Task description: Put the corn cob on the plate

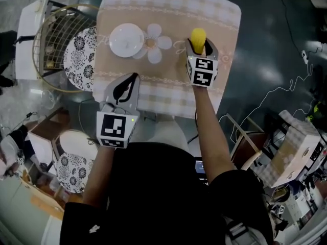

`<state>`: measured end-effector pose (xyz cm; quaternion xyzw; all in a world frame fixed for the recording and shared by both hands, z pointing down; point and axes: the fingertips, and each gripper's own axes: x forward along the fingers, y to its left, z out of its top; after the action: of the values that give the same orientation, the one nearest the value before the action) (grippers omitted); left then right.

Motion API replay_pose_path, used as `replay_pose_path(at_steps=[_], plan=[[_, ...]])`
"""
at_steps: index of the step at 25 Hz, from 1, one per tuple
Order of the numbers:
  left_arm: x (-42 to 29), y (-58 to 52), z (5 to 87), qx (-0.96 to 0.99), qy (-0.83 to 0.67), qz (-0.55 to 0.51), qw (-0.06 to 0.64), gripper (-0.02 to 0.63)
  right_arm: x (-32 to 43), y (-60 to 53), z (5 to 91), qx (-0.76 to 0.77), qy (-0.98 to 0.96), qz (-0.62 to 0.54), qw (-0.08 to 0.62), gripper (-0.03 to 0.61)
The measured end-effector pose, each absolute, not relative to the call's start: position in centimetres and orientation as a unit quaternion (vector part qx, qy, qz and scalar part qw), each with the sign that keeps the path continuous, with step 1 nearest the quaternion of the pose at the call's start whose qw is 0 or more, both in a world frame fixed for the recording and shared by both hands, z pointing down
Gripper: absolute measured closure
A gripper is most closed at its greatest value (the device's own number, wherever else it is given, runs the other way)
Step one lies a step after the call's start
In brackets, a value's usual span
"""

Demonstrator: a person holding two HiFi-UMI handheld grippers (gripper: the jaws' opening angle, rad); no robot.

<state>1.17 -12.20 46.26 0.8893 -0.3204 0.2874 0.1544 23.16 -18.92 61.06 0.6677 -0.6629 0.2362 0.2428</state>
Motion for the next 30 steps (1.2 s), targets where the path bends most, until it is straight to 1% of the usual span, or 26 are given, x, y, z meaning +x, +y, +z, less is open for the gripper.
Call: replay_pose_path(at_steps=[7,15,30], plan=[[1.0,-11.7,45.5,0.885,-0.339,0.28,0.151,0.609,21.3,-19.1,59.6,0.644,-0.69,0.222,0.243,0.322],[-3.4,-13.3,45.2,0.875,-0.371,0.274,0.146,0.608,15.1,-22.4,59.1,0.606,-0.726,0.204,0.253,0.322],[-9.7,-13.2,46.1,0.848,-0.426,0.262,0.175,0.608,5.8,-24.8,59.9,0.545,-0.77,0.194,0.27,0.322]])
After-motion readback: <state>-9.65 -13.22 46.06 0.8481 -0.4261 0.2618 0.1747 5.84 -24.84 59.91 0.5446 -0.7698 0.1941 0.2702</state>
